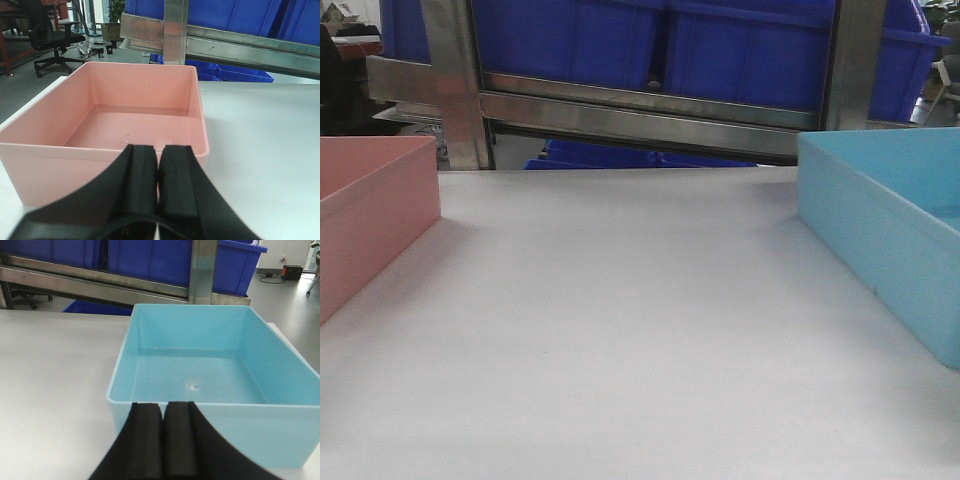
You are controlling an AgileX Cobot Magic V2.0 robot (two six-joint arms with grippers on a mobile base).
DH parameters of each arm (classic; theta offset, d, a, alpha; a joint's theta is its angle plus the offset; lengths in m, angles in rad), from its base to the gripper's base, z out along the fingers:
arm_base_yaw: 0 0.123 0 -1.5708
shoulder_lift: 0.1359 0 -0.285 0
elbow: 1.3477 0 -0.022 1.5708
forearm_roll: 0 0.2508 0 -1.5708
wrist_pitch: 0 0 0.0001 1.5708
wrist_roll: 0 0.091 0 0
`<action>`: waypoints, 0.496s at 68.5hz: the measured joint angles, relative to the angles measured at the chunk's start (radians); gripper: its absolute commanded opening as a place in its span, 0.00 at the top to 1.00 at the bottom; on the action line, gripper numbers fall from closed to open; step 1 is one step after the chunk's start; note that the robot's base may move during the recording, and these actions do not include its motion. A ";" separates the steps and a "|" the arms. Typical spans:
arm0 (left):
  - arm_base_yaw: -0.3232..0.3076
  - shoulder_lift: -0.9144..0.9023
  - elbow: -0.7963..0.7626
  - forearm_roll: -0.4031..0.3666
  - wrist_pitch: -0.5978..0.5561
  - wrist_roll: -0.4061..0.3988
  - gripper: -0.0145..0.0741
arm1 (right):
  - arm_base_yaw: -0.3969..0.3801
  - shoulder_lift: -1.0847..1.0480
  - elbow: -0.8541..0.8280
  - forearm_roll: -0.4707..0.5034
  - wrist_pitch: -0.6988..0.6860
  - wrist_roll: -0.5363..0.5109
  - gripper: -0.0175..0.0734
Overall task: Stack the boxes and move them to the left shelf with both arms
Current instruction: 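Lower the left gripper onto the rim of the pink bin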
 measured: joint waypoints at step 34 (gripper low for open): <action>0.000 0.000 0.000 0.000 -0.111 0.000 0.84 | 0.000 0.000 0.000 0.000 0.000 0.000 0.75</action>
